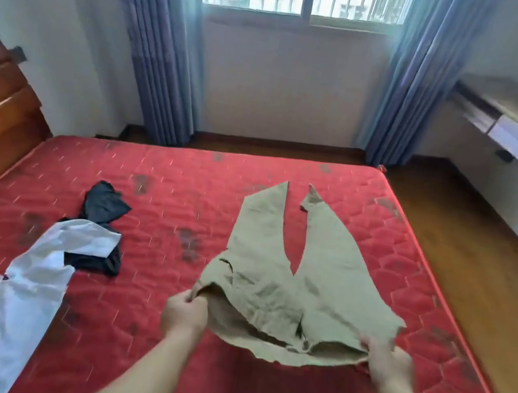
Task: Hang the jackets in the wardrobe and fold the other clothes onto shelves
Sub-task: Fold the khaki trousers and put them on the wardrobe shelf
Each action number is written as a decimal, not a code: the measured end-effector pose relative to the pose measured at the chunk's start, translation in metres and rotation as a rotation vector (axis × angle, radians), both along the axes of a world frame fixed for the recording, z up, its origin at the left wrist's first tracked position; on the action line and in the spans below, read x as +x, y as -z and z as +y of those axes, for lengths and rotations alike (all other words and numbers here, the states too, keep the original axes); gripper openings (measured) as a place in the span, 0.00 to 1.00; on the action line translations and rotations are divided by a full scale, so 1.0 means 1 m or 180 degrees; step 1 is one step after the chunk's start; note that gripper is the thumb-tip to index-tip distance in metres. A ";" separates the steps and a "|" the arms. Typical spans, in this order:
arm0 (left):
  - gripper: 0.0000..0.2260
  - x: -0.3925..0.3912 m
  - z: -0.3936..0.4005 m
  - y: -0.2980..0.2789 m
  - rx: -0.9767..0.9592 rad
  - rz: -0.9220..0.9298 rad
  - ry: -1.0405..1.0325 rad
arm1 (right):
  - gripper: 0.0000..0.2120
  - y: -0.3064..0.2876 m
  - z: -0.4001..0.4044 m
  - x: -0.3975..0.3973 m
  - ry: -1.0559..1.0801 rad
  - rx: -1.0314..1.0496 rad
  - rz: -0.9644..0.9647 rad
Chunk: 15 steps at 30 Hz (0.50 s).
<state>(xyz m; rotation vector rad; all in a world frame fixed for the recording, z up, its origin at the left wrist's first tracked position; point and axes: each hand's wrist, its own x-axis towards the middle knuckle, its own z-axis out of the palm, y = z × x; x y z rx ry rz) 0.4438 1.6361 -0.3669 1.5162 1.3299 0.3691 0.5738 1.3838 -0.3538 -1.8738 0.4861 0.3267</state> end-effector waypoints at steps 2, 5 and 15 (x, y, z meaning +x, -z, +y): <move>0.15 -0.032 -0.015 0.059 -0.0044 0.0640 0.0215 | 0.19 0.049 -0.020 -0.028 -0.0147 -0.0060 0.0456; 0.16 -0.077 -0.042 0.131 -0.0215 0.1206 0.0506 | 0.27 0.119 -0.054 -0.064 -0.0448 -0.0412 0.0998; 0.11 -0.178 -0.114 0.211 -0.0463 0.2003 0.0784 | 0.09 0.210 -0.127 -0.136 -0.0680 -0.0682 0.1666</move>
